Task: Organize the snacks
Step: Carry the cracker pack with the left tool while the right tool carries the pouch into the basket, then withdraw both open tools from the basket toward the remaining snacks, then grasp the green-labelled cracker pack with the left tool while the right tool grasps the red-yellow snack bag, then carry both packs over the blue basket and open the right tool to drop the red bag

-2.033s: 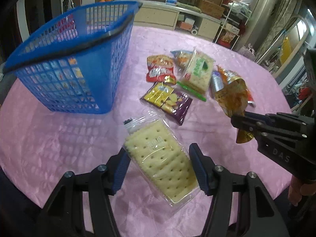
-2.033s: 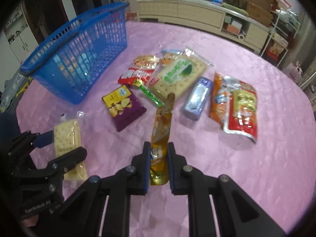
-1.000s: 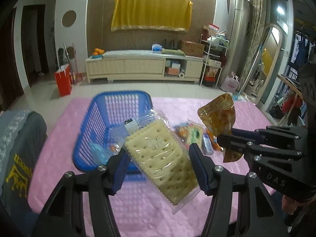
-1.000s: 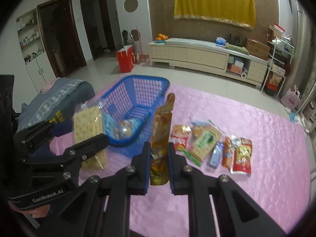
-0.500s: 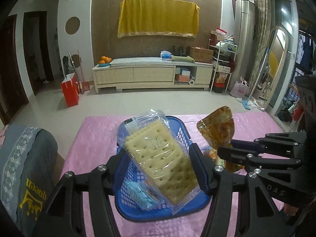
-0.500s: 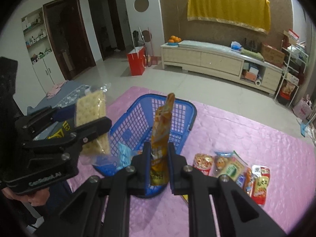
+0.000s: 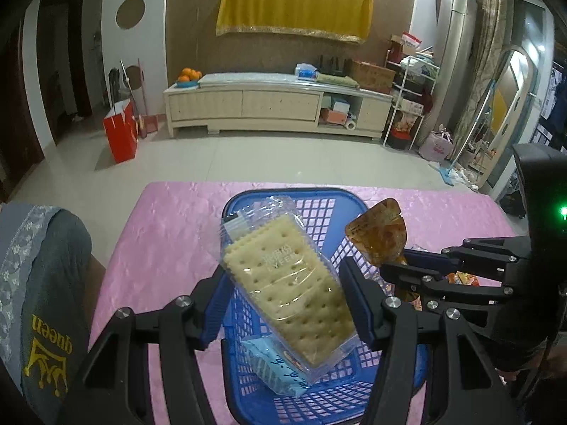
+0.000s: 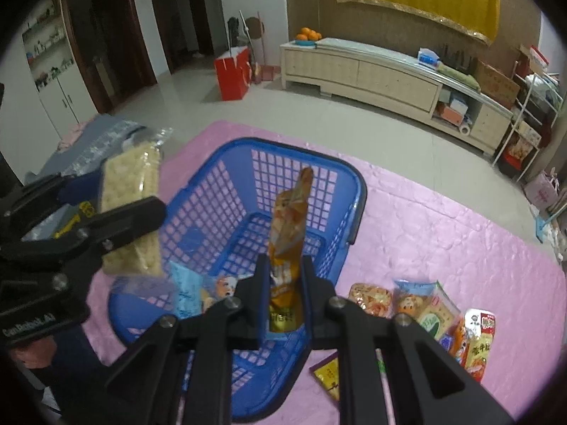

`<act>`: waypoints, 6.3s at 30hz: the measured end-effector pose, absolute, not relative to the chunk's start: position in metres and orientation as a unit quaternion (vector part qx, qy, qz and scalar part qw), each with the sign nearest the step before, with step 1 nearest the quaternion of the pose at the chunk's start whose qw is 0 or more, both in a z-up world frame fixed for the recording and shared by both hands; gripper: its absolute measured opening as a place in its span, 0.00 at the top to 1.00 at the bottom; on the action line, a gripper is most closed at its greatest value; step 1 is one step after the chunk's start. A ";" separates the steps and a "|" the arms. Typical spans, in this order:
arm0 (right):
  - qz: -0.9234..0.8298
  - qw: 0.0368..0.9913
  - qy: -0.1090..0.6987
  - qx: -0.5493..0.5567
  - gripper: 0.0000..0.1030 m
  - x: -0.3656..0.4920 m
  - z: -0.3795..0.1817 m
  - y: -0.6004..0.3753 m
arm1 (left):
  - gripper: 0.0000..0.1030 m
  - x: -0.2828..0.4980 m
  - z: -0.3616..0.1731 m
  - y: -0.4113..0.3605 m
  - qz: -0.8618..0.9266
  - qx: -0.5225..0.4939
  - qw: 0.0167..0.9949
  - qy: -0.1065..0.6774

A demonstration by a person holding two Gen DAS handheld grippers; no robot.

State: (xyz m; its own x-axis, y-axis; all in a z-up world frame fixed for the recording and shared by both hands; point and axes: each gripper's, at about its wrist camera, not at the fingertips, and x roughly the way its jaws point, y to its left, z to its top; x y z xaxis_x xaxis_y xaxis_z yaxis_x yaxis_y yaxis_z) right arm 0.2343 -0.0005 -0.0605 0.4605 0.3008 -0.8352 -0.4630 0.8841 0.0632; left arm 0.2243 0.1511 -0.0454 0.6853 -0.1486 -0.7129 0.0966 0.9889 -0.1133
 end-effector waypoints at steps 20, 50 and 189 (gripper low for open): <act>0.168 0.867 0.465 -0.066 0.16 0.220 -0.053 -0.024 | 0.45 0.211 -0.040 0.136 -0.072 -0.009 0.908 0.413; 0.115 0.865 0.489 -0.004 0.16 0.224 -0.078 -0.094 | 0.23 0.257 -0.072 0.077 -0.117 0.068 0.888 0.440; 0.071 0.849 0.523 -0.015 0.61 0.179 -0.099 -0.246 | 0.50 0.202 -0.101 -0.063 -0.142 0.044 0.873 0.464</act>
